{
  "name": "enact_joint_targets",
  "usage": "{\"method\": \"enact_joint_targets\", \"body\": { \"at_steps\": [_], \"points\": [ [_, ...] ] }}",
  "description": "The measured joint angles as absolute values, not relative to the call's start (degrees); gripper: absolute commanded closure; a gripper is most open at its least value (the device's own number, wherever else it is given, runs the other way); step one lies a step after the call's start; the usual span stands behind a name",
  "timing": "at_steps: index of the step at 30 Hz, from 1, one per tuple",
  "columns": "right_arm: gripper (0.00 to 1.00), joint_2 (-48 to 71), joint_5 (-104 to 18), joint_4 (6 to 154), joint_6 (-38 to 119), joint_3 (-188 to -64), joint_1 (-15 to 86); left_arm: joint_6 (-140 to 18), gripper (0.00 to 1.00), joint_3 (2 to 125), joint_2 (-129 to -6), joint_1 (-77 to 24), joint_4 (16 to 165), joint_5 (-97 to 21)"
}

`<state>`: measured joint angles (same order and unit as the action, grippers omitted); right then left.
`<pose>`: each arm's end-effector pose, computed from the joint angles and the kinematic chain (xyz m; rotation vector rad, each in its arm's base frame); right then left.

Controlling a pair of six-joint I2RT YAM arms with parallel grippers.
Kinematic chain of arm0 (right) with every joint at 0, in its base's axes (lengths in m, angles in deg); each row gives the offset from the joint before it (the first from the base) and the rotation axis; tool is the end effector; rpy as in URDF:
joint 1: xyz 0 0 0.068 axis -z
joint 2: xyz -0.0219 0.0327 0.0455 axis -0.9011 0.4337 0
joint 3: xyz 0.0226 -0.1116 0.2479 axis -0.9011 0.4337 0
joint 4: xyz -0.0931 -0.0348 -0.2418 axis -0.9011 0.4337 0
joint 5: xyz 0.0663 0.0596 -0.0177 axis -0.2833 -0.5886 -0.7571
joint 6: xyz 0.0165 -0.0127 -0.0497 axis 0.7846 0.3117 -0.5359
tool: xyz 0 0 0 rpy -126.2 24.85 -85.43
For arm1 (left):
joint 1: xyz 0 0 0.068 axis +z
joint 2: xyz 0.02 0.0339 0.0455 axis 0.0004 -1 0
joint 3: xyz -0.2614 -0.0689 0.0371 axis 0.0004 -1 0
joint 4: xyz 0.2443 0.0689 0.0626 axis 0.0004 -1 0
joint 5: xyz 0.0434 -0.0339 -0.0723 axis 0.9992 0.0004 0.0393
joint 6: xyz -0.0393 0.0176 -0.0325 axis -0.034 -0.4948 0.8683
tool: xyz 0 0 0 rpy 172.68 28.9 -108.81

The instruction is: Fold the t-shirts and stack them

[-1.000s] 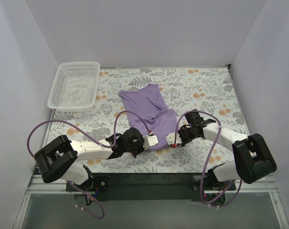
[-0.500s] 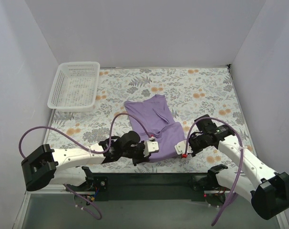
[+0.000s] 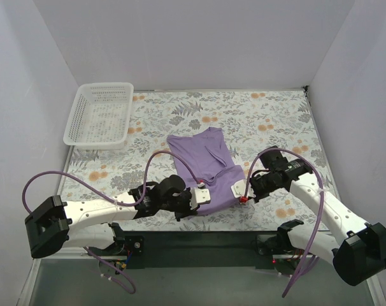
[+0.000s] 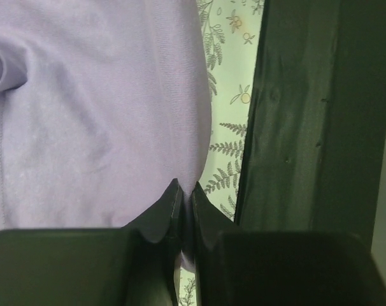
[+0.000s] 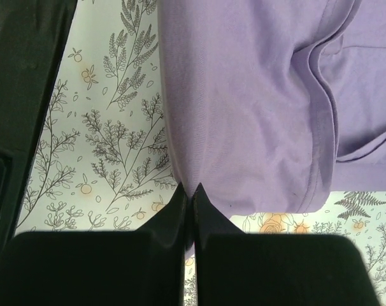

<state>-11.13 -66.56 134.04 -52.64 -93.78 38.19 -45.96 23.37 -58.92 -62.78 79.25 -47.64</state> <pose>0.1453 0.0921 0.2342 -2.1841 1.3023 0.3965 0.0953 -0.2091 0.1905 0.9669 2.3972 -1.0586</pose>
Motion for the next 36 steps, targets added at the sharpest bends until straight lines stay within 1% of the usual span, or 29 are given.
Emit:
{"method": "enact_joint_targets", "body": {
  "at_steps": [3,10,17,22,25,28,31,36],
  "points": [
    [0.99,-10.6,-66.4,134.1,-51.4,-94.7,38.2,-46.9,1.00,23.9,-57.7,-62.8,78.3,-45.2],
    [0.99,-9.2,-66.3,132.7,-48.5,-104.4,38.2,-50.4,1.00,29.0,-53.3,-62.8,75.9,-40.3],
    [0.99,-9.0,-66.4,132.1,-47.5,-102.6,38.2,-50.3,1.00,28.5,-53.1,-62.8,75.2,-40.0],
    [0.99,-11.0,-66.3,132.6,-47.3,-100.3,38.2,-49.3,1.00,27.7,-53.0,-62.8,74.7,-41.7],
    [0.99,-11.3,-66.3,132.6,-47.1,-100.5,38.2,-49.6,1.00,27.7,-52.3,-62.8,74.6,-41.4],
    [0.99,-9.1,-65.8,132.4,-46.3,-102.6,38.2,-51.2,1.00,27.7,-52.0,-62.2,74.9,-40.3],
    [0.99,-4.3,-64.9,130.8,-45.2,-106.6,38.2,-53.3,1.00,27.7,-52.6,-59.4,75.9,-40.3],
    [0.99,6.7,-63.0,125.1,-41.7,-114.7,38.2,-57.5,1.00,28.8,-57.4,-47.9,80.3,-42.6]
  ]
}}
